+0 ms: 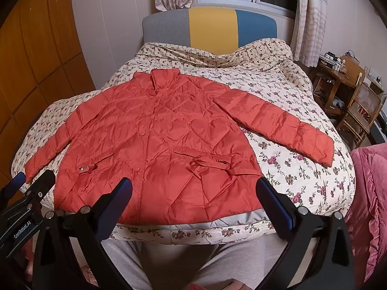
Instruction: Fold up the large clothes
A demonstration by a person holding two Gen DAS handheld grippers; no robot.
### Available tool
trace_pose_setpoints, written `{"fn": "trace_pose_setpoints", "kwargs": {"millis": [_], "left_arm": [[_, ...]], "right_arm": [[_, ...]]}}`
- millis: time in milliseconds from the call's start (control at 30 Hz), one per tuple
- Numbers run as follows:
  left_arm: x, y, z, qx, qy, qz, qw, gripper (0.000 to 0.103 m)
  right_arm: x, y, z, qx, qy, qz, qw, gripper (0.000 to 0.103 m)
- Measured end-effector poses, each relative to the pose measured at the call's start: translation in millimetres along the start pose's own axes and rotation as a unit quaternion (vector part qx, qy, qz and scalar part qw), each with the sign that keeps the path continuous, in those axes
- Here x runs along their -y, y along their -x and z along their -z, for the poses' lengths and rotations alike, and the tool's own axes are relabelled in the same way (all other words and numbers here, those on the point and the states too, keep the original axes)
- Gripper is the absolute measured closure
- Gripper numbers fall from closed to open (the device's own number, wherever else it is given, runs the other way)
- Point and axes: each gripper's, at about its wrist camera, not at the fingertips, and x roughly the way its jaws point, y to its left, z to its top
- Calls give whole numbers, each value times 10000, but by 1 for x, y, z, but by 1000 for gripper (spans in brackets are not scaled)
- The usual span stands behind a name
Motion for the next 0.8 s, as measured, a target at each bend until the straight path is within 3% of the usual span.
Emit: {"fn": "trace_pose_setpoints", "kwargs": {"millis": [800], "left_arm": [[3, -3, 6, -29, 6, 10, 10000, 3]], "right_arm": [[1, -5, 1, -80, -2, -19, 10000, 2]]}}
